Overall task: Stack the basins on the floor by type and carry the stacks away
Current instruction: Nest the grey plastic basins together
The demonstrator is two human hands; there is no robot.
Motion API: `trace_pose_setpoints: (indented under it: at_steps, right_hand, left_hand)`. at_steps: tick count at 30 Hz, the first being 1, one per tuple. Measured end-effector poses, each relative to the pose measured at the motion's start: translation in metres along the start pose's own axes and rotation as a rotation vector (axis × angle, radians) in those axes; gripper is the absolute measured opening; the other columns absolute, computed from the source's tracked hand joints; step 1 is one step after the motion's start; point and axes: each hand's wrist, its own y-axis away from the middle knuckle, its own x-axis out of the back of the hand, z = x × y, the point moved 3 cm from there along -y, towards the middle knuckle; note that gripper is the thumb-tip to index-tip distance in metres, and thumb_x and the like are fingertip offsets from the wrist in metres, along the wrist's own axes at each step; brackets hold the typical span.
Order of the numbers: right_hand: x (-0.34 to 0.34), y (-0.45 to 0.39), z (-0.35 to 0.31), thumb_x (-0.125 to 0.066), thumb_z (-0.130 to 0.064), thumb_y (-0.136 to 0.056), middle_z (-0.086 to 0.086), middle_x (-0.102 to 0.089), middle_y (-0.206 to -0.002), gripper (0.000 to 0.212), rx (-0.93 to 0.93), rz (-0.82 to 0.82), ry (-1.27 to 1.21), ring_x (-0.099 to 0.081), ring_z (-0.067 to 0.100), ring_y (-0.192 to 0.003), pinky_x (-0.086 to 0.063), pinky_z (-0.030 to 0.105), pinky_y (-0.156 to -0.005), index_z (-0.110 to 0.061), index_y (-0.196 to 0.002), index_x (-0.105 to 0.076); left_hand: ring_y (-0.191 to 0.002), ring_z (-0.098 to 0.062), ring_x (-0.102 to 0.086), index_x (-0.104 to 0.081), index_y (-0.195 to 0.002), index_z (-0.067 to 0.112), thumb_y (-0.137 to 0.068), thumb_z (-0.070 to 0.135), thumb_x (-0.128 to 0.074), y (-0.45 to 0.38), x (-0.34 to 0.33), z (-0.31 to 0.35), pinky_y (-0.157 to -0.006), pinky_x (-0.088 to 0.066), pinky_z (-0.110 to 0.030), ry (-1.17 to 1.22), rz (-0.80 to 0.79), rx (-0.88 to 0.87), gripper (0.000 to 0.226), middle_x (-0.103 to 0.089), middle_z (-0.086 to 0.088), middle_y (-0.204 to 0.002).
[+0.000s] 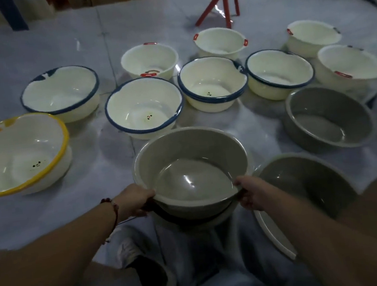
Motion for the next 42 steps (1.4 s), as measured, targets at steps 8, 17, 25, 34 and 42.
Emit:
trace_pose_setpoints:
  at_steps: [8,17,25,34,42]
  right_hand:
    - [0.019,-0.038,0.021,-0.061,-0.012,-0.091,0.016,-0.052,-0.125,0.054,0.225,0.278,0.382,-0.046,0.019,-0.094,-0.045,0.019,-0.068,-0.003,-0.138,-0.036]
    - [0.007,-0.06,0.029,-0.072,-0.011,-0.078,0.015,-0.047,-0.141,0.087,0.182,0.222,0.457,-0.049,0.028,-0.13,-0.042,0.034,-0.106,0.002,-0.148,-0.023]
    - [0.036,-0.082,0.018,-0.07,-0.025,-0.056,0.011,-0.058,-0.127,0.086,0.257,0.135,0.538,-0.06,0.028,-0.114,-0.05,0.042,-0.098,-0.01,-0.136,-0.04]
    - [0.074,-0.024,-0.018,-0.054,-0.045,-0.088,0.012,-0.03,-0.157,0.081,0.569,0.304,1.207,-0.031,0.035,-0.141,-0.028,0.049,-0.114,-0.017,-0.155,-0.018]
    - [0.131,0.011,0.04,-0.054,-0.042,-0.092,0.01,-0.014,-0.164,0.079,0.417,0.365,1.28,-0.016,0.035,-0.149,-0.016,0.048,-0.12,-0.022,-0.157,-0.013]
  left_hand:
    - [-0.051,-0.023,-0.052,-0.065,-0.084,0.0,-0.088,0.019,-0.067,-0.044,-0.042,-0.008,-0.048,-0.041,-0.027,-0.125,0.069,-0.134,0.02,-0.058,-0.011,-0.06]
    - [-0.08,-0.026,-0.062,-0.061,-0.073,0.012,-0.089,0.029,-0.068,-0.076,-0.05,-0.016,-0.064,-0.038,-0.026,-0.592,-0.014,-0.124,0.024,-0.057,0.001,-0.068]
    - [-0.086,-0.018,-0.059,-0.066,-0.093,0.024,-0.09,0.069,-0.046,-0.079,-0.06,0.004,-0.075,-0.046,-0.03,-1.112,0.023,-0.166,0.049,-0.068,0.0,-0.098]
    - [-0.141,-0.033,-0.035,-0.017,-0.156,0.028,-0.094,0.064,-0.041,0.006,-0.141,0.138,-0.113,-0.032,-0.051,-1.503,0.029,-0.742,0.076,-0.022,-0.013,-0.161]
    - [-0.15,-0.035,-0.015,-0.004,-0.158,0.025,-0.096,0.064,-0.034,0.081,-0.201,0.18,-0.119,-0.02,-0.053,-1.564,0.01,-1.104,0.079,-0.005,-0.013,-0.165]
